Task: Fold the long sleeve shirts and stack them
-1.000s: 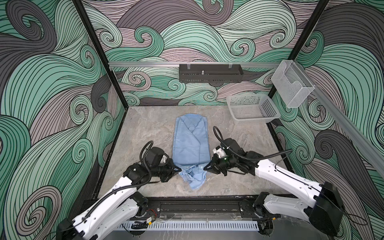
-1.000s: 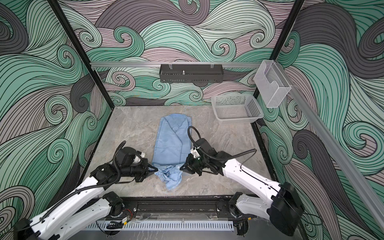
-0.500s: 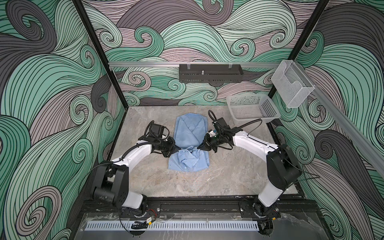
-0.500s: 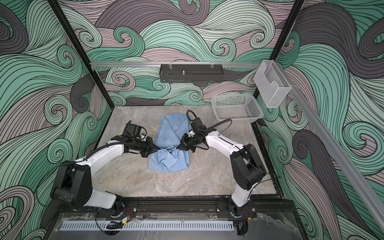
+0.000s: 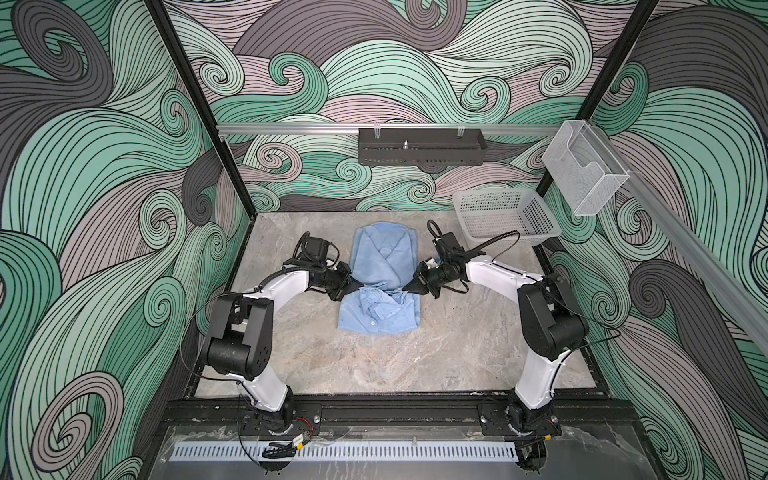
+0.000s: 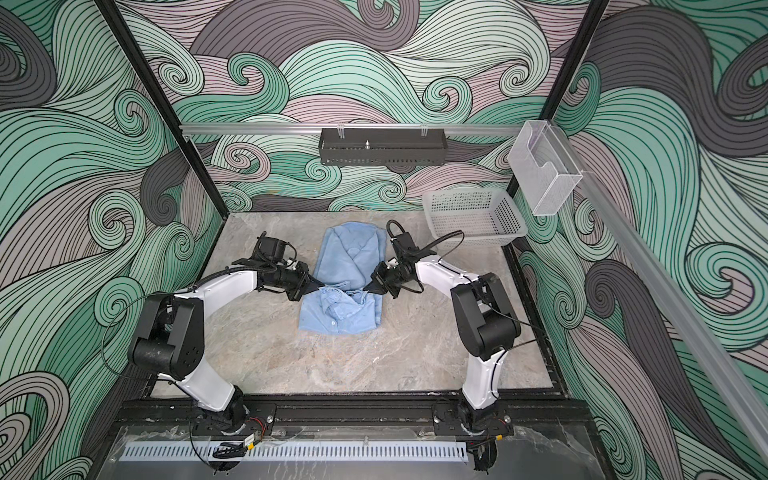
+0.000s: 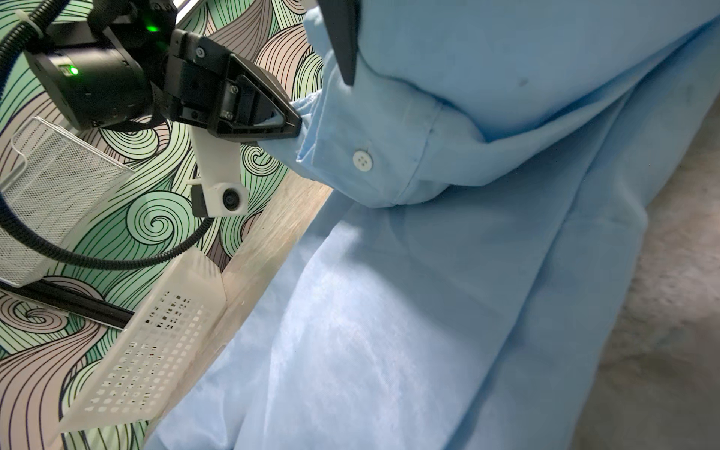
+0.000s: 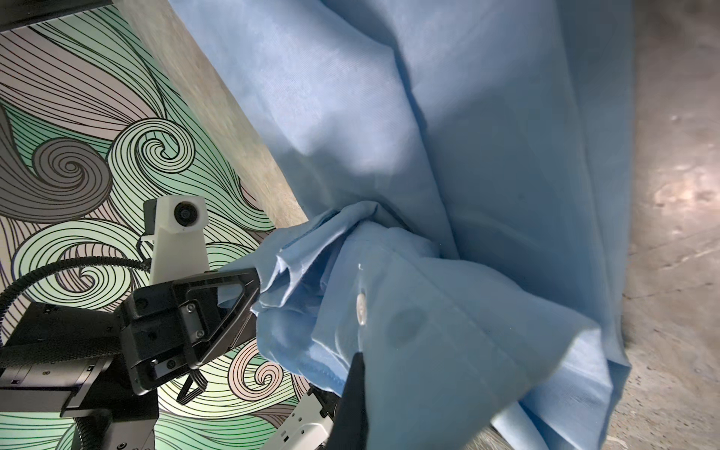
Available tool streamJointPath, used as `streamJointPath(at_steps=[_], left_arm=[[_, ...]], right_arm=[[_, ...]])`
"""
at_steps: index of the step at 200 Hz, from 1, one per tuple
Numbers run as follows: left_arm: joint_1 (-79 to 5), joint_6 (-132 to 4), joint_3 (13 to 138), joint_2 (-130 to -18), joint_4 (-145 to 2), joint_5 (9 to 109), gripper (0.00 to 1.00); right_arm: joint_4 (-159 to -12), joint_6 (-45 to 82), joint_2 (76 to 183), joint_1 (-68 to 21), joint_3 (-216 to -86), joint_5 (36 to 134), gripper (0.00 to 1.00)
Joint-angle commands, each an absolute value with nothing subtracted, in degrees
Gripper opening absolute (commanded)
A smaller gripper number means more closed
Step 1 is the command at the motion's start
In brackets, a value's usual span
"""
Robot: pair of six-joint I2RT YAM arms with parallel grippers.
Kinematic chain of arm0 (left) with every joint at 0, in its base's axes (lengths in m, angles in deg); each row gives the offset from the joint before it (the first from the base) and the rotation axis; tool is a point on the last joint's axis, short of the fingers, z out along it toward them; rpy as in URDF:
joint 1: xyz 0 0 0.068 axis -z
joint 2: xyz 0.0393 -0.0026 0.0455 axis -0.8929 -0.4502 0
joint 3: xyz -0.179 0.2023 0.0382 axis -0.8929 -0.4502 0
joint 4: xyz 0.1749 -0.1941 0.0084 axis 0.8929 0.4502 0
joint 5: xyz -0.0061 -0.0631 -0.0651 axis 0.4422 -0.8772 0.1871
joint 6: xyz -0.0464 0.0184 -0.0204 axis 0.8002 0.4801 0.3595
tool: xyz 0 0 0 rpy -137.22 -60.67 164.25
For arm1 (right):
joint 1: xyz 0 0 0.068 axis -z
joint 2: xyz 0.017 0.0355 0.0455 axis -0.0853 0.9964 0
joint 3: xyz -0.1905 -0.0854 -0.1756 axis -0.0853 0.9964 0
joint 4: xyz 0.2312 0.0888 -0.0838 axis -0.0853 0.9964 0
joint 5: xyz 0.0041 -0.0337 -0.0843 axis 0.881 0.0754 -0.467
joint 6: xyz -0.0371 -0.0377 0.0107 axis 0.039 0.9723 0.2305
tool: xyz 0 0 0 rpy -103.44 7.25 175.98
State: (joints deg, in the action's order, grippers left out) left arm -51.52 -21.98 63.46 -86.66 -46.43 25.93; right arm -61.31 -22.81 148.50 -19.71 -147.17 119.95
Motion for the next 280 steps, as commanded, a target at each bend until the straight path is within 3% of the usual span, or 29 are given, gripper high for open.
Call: streamJointPath(at_steps=[1,42,79,118,171,199,232,250,280], left_arm=[[-51.8,-23.1,66.0,-88.8,-47.2,25.1,0.0],[-51.9,-22.9,68.2,-95.1,-49.0,25.1,0.0],[-51.9,-22.0,70.5,-100.4,-50.6,26.2,0.0],[-52.7,-23.0,74.9,-99.7,-48.6,27.3,0.4],[-54.7,-29.9,81.7,-89.7,-40.5,28.7,0.55],[-54.9,-34.1,81.0,-84.4,-35.1,29.4,0.56],[-53.8,-39.2,72.8,-78.6,-32.5,30.4,0.53],[-52.3,-39.9,66.5,-77.1,-34.0,30.7,0.5],[-50.4,-37.0,56.6,-77.4,-39.8,29.5,0.46]], right_arm=[[-61.0,-21.7,150.4,-19.4,-149.4,120.1,0.04],[-60.8,-21.4,154.2,-18.6,-151.6,118.8,0.09],[-60.7,-20.6,157.4,-17.7,-152.7,117.2,0.22],[-56.7,-15.7,155.7,-17.0,-156.2,114.7,0.42],[-48.2,-6.4,145.1,-15.1,-158.0,107.9,0.6],[-44.8,1.4,140.4,-15.3,-158.8,104.6,0.59],[-46.7,20.6,133.8,-21.0,-154.9,94.3,0.42],[-50.7,31.0,131.7,-25.5,-151.3,88.9,0.38],[-52.6,45.9,134.2,-31.0,-148.5,89.4,0.33]])
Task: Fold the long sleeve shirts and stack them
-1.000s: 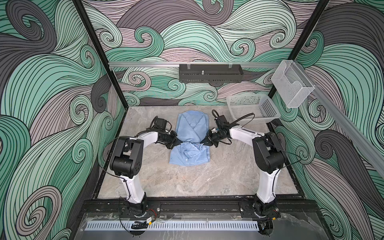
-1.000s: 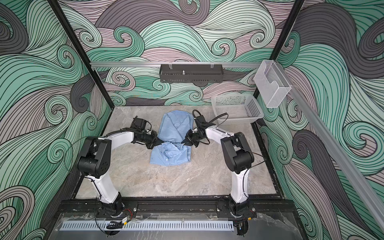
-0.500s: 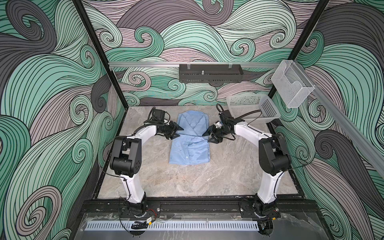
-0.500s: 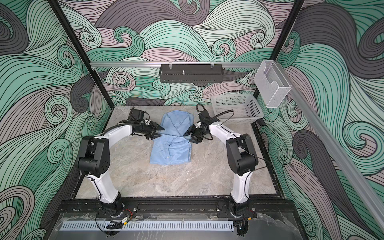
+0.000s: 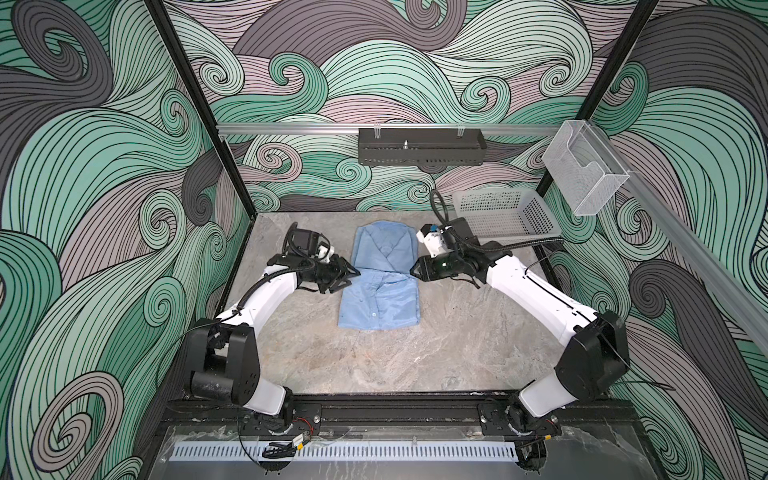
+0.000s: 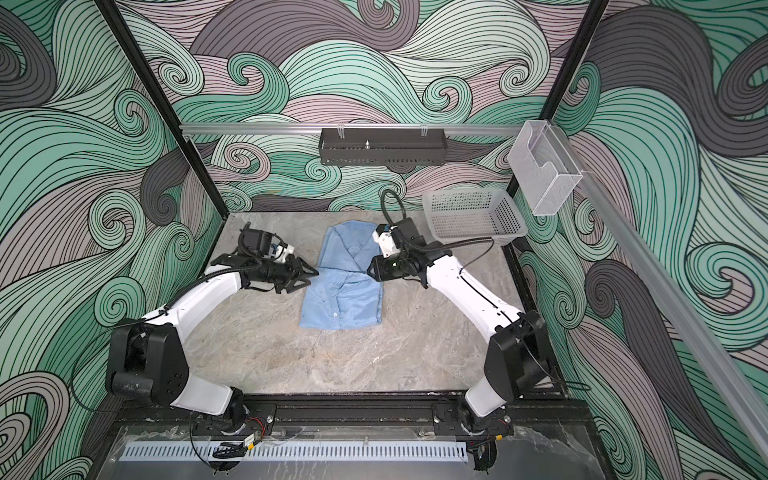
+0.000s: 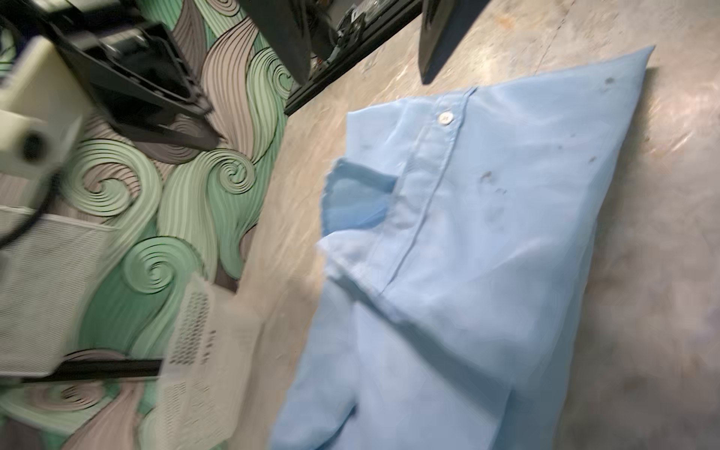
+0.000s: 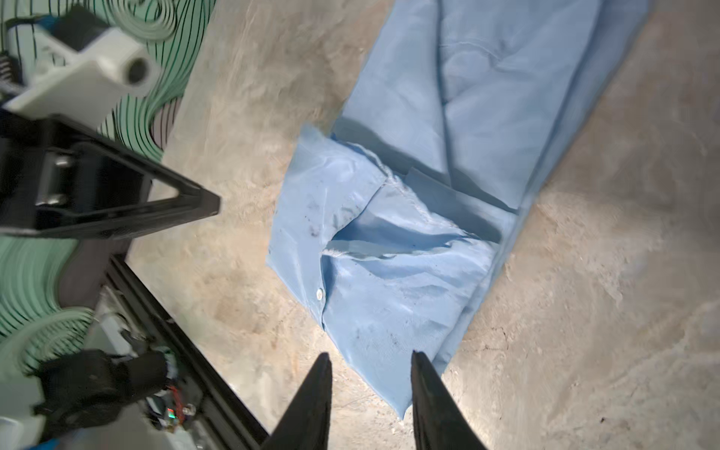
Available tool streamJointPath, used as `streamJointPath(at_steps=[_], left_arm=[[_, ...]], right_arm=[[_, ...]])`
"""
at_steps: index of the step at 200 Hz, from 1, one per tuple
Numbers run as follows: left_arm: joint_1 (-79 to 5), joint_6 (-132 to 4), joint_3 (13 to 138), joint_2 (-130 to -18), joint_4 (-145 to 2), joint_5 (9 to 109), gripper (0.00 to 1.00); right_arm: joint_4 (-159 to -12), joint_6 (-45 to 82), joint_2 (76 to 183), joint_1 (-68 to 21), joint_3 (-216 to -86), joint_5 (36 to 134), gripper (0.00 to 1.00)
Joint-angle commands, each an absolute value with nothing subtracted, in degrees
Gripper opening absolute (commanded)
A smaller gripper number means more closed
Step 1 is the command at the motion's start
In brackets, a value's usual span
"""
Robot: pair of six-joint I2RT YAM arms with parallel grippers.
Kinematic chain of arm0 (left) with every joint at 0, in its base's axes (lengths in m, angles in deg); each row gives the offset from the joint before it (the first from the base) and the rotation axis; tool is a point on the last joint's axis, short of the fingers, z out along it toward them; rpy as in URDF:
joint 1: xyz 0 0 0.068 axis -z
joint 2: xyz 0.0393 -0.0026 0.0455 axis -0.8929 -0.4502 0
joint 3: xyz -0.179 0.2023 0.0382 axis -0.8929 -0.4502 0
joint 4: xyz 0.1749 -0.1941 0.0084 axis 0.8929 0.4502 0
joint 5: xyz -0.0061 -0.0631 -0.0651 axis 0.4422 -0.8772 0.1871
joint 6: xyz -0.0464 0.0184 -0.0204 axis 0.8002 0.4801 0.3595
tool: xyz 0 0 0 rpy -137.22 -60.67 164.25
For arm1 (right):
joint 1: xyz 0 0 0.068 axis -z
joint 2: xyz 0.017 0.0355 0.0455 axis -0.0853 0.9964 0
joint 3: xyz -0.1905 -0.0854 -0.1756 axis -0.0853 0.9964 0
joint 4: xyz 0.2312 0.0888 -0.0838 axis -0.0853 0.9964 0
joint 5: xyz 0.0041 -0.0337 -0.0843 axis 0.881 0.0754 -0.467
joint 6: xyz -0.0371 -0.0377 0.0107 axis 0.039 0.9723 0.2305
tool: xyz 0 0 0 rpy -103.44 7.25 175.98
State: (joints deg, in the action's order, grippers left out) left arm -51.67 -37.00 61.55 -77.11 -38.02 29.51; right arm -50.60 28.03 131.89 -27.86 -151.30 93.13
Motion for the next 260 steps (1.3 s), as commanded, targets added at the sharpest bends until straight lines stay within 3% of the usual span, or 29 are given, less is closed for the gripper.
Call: streamJointPath(at_steps=[1,52,103,142,208,260], left_arm=[[-50.4,-36.9,56.4,-77.4,-40.0,29.5,0.46],[-50.5,-36.0,54.2,-78.2,-41.5,29.9,0.48],[-50.9,-37.1,54.1,-77.8,-40.2,30.0,0.51],[-50.9,-36.4,53.4,-77.4,-41.0,29.6,0.52],[-50.7,-34.3,53.9,-78.0,-43.2,30.1,0.53],[-44.4,-25.8,54.4,-82.7,-52.9,32.2,0.52]], right_arm=[[-52.7,46.2,134.4,-31.2,-148.4,89.4,0.33],[-55.6,49.8,146.6,-34.0,-153.3,93.3,0.32],[-55.9,39.3,161.3,-29.0,-170.0,93.1,0.32],[-48.4,35.1,170.8,-26.1,-179.7,91.4,0.33],[-54.0,39.2,162.7,-24.8,-175.2,88.7,0.38],[-45.5,40.8,173.4,-21.7,-191.0,83.4,0.4]])
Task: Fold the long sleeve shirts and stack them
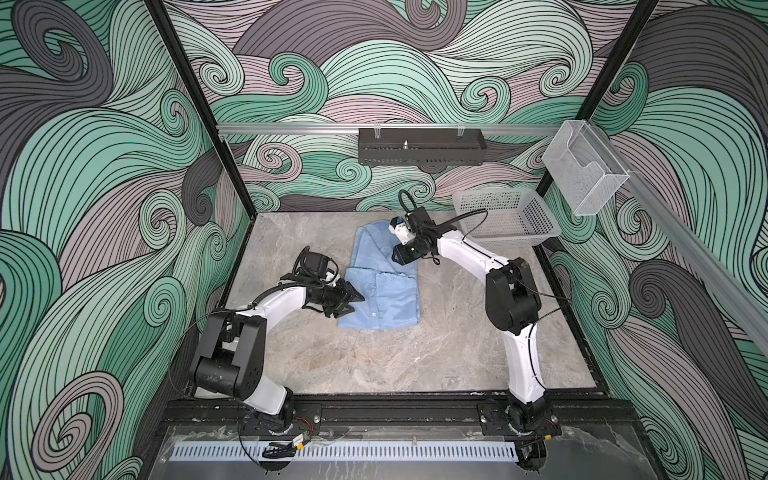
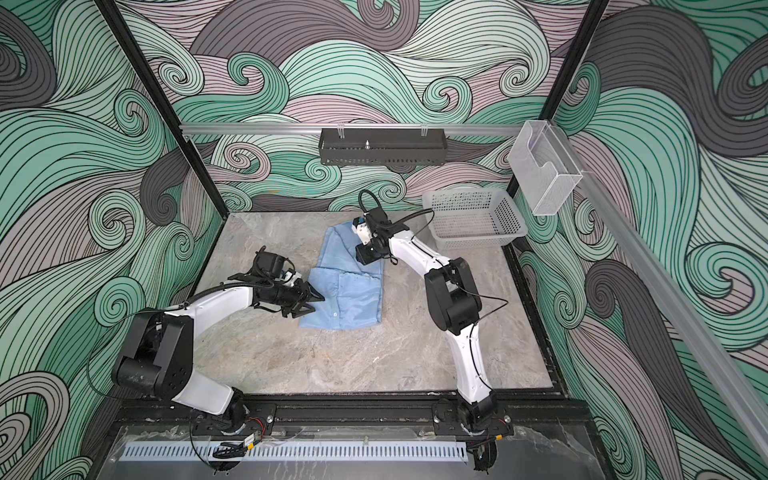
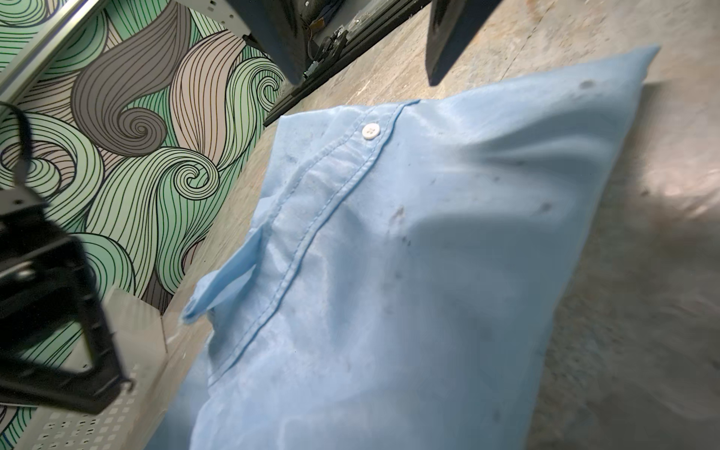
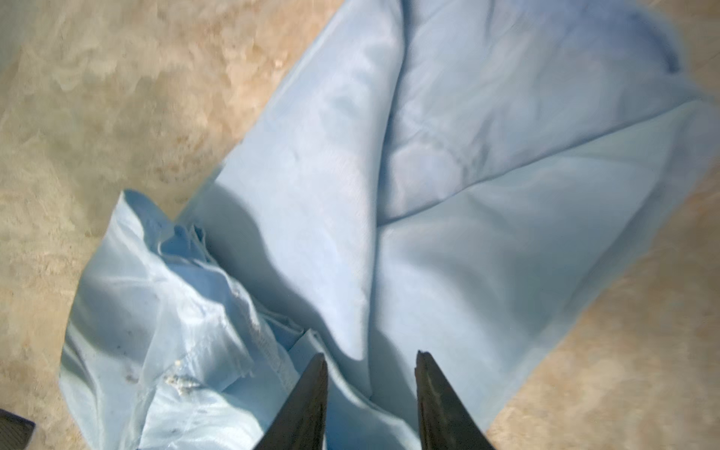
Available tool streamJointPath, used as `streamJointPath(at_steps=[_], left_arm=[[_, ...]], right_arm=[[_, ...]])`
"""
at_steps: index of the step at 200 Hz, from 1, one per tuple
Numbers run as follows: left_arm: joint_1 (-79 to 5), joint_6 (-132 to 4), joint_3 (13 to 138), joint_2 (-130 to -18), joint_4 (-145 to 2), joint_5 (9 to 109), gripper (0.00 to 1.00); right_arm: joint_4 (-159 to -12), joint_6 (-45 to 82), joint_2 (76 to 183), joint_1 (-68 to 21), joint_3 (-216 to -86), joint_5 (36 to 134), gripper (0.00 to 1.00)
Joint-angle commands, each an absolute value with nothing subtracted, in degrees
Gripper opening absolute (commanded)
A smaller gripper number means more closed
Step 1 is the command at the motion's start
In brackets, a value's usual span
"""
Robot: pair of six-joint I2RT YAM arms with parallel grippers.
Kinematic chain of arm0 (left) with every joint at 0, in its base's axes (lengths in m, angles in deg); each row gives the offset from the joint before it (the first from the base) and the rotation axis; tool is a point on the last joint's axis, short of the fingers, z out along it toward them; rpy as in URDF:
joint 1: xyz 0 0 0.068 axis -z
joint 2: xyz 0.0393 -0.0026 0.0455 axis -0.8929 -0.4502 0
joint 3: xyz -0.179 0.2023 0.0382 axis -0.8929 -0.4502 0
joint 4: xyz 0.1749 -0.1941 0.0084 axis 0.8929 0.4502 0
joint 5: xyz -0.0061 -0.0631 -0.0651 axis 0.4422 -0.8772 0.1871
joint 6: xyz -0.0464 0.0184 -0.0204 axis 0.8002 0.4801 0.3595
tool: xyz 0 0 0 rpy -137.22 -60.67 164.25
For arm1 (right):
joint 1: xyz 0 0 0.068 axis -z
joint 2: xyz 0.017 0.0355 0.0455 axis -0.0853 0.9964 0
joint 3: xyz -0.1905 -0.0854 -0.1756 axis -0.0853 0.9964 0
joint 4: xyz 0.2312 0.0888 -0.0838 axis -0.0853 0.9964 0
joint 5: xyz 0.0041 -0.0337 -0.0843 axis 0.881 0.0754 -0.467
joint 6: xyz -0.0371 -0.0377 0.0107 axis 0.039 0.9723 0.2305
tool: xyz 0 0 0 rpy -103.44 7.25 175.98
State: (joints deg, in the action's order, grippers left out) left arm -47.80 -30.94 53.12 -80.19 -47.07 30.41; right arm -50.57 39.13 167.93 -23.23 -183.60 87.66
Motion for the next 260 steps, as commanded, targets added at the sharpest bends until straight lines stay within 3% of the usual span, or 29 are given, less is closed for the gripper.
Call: streamJointPath(at_steps=[1,63,121,177,223,260], left_arm=[[-44.3,-25.6,54.4,-82.9,-53.0,32.3,0.52],[-38.3,-18.7,59.7,-95.0,-60.6,34.6,0.49],[-39.4,-29.2,64.6,-101.3,-47.6,34.2,0.45],[-45.3,-50.9,74.9,-102.6,-22.3,38.8,0.51],[-46.9,-57.2,79.3,-98.8,-16.8,38.9,0.54],[-47.0,-57.4,77.7,-87.3,-16.1,39.5,0.57]], right_arm=[[-45.3,40.8,173.7,-21.7,-191.4,83.3,0.4],[-37.0,38.7,185.7,-21.3,-204.1,82.5,0.38],[-29.4,34.1,186.0,-21.0,-200.0,81.5,0.35],[-34.4,25.5,171.6,-22.2,-172.3,85.8,0.33],[-45.6,16.2,155.6,-29.4,-149.9,91.4,0.35],[-56.1,11.5,139.7,-31.3,-140.8,89.7,0.4]])
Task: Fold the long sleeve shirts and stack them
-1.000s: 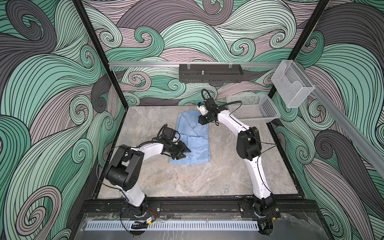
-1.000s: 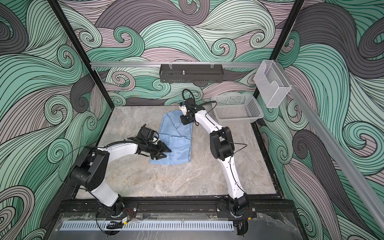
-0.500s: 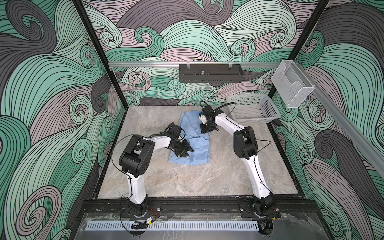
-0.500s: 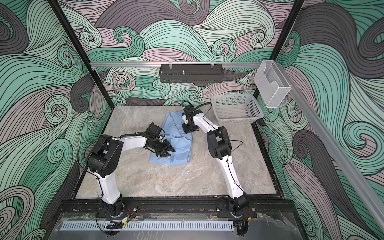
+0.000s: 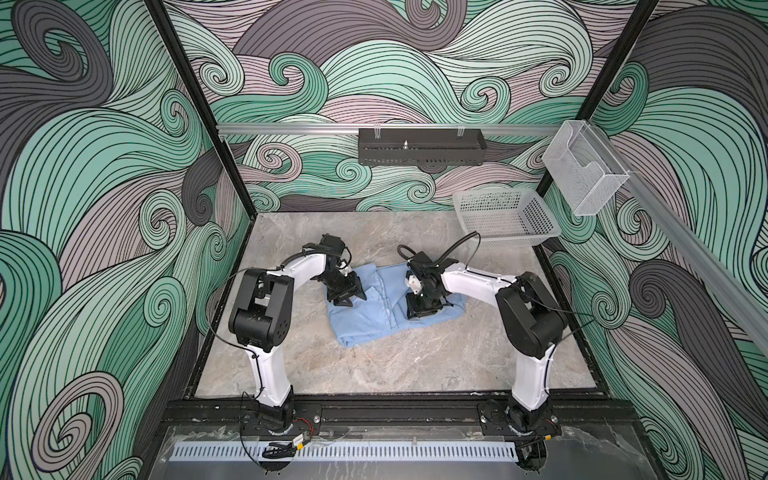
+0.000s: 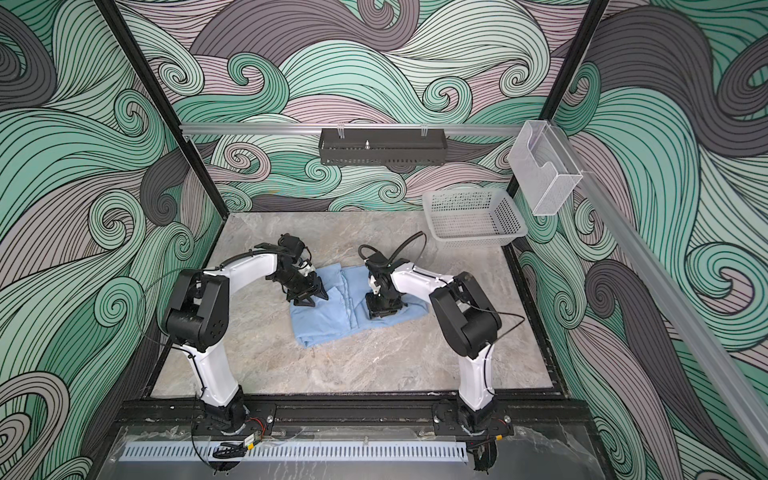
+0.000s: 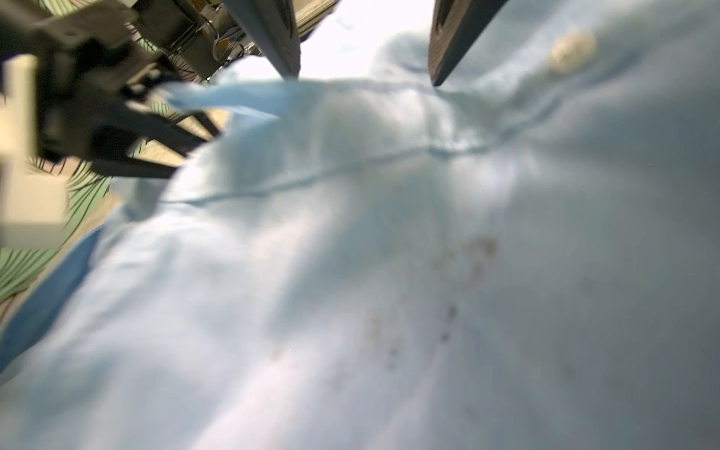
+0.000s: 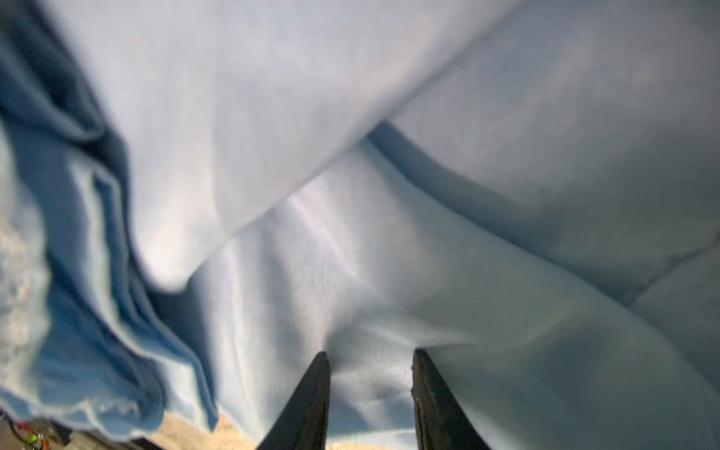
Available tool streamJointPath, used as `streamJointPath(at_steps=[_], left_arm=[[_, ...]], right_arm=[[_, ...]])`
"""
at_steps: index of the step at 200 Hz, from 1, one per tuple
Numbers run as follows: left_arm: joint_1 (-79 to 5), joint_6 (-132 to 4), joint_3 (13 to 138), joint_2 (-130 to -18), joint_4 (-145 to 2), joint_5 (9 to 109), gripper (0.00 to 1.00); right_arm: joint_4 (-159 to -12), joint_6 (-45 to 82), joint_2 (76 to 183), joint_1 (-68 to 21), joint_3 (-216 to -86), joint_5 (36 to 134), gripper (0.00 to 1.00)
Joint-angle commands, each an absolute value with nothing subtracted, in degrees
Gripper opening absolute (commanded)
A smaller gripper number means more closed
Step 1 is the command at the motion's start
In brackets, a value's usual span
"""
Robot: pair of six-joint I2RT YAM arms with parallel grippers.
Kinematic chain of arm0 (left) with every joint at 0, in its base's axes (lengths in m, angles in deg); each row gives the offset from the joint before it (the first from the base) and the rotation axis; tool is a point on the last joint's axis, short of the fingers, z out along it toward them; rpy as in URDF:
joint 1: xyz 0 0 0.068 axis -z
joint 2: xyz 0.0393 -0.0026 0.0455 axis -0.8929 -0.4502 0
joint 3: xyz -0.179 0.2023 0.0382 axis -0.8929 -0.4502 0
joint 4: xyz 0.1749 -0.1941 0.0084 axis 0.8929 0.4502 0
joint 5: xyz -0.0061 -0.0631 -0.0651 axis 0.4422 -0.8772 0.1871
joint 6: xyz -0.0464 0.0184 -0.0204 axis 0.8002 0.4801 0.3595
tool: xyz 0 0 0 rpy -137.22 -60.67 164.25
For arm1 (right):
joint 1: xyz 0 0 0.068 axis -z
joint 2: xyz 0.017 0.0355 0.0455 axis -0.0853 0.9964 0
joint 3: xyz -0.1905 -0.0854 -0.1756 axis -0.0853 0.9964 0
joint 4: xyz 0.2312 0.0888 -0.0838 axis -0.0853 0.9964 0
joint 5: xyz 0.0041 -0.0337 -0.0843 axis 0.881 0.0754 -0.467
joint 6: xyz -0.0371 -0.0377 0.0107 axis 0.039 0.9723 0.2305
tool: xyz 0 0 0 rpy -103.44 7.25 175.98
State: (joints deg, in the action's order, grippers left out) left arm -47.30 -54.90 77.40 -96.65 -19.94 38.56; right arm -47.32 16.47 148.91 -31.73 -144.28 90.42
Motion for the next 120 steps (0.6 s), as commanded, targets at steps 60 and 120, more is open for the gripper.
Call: streamJointPath(at_steps=[60,120], left_arm=[[-49.3,-47.4,60.4,-74.5,-25.7,38.6,0.58],[-56.3,-46.7,55.0,-66.8,-25.9,35.4,0.58]], right_arm=[[-77.6,10.5,133.3,-32.0,-132.5,93.2,0.43],[-88.5,-1.9,142.6,-35.2,-132.3,98.8,0.58]])
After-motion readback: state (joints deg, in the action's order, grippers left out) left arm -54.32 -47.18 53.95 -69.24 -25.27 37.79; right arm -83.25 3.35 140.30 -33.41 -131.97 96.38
